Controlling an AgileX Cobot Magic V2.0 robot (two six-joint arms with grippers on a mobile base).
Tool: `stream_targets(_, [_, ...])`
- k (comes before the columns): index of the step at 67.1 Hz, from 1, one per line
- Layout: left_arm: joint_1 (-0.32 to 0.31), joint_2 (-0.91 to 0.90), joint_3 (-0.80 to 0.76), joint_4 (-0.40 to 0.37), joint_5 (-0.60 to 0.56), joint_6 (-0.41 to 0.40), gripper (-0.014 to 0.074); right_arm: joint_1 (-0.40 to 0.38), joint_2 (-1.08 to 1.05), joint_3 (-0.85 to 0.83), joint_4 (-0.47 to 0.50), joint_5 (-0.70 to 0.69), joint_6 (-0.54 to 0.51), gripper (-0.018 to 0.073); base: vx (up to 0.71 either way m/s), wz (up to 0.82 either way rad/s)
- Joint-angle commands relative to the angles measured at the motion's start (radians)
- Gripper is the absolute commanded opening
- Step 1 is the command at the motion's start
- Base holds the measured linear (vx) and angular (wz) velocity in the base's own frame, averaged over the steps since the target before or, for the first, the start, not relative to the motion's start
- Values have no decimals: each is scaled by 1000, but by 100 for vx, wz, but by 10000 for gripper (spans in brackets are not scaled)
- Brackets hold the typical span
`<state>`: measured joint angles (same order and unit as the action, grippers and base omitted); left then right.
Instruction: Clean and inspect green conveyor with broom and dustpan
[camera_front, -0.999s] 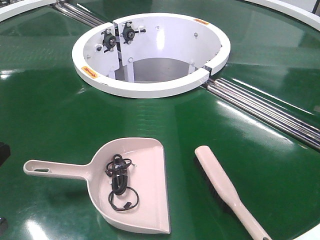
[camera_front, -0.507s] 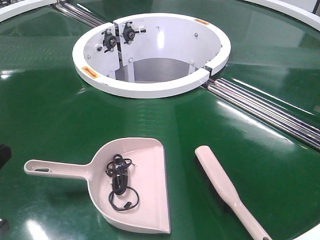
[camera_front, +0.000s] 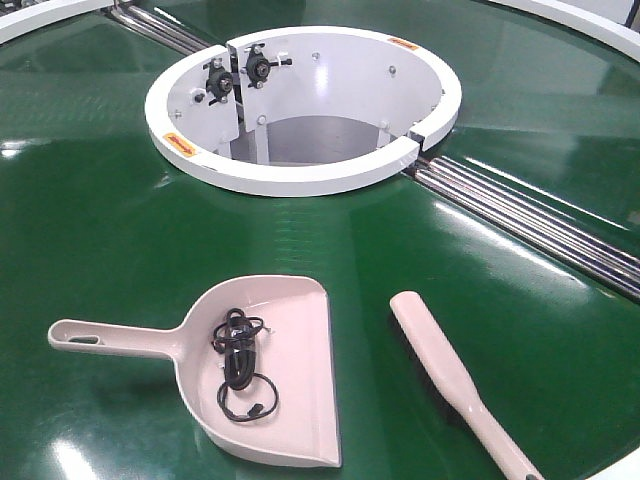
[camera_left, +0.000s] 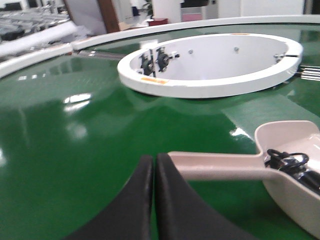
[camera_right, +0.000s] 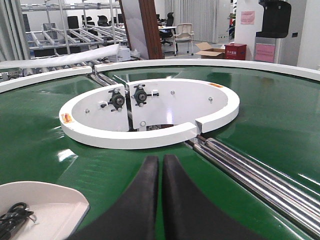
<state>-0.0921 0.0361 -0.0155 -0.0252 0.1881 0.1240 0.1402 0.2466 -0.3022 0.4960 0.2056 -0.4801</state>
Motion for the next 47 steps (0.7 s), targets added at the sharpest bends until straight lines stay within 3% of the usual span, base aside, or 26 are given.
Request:
stream_targets(1, [21,-75,64,-10,-89,-60,-23,-3,9,-28,5,-61,0,-2,0,0])
stream_targets(6, [29,-62,66,-2,-40,-58,-23,-3,8,-28,5,-61,0,-2,0,0])
stream_targets(47, [32,-64,66,-2,-40,-58,-23,-3,9,-28,5,-61,0,-2,0,0])
